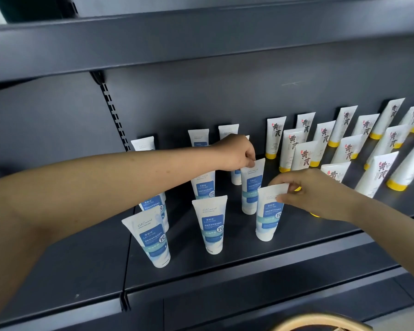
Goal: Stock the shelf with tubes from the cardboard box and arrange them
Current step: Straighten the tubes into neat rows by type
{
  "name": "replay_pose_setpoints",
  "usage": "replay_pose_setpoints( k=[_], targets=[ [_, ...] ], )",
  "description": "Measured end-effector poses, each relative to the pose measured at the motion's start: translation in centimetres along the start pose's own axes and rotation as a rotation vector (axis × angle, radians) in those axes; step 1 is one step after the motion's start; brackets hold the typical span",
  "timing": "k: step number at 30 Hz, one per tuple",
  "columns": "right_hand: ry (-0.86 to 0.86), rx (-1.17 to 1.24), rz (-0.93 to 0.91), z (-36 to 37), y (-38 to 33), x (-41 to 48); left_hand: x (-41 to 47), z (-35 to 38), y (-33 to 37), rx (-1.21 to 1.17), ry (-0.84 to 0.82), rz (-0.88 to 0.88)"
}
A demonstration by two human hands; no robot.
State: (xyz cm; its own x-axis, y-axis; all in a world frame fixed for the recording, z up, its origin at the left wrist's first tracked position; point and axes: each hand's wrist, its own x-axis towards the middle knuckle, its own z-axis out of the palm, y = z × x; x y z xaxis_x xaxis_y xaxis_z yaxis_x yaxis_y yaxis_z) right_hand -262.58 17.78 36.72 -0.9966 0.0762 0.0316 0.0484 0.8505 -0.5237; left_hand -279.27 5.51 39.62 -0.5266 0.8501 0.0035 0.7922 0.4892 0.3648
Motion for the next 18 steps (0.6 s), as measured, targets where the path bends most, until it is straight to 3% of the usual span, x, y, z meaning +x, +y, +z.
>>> replay_pose_setpoints(
  k=[13, 18],
  targets=[
    [-0.007, 0.028, 0.012, -0.8, -0.3, 0.2, -1.9, -0.8, -0.2, -0.026, -0.019, -0.004],
    [0.042, 0.003, -0.104, -0.9, -2.5, 1.0, -7.6, -3.8, -3.0, -0.176, 0.120, -0.040]
  ],
)
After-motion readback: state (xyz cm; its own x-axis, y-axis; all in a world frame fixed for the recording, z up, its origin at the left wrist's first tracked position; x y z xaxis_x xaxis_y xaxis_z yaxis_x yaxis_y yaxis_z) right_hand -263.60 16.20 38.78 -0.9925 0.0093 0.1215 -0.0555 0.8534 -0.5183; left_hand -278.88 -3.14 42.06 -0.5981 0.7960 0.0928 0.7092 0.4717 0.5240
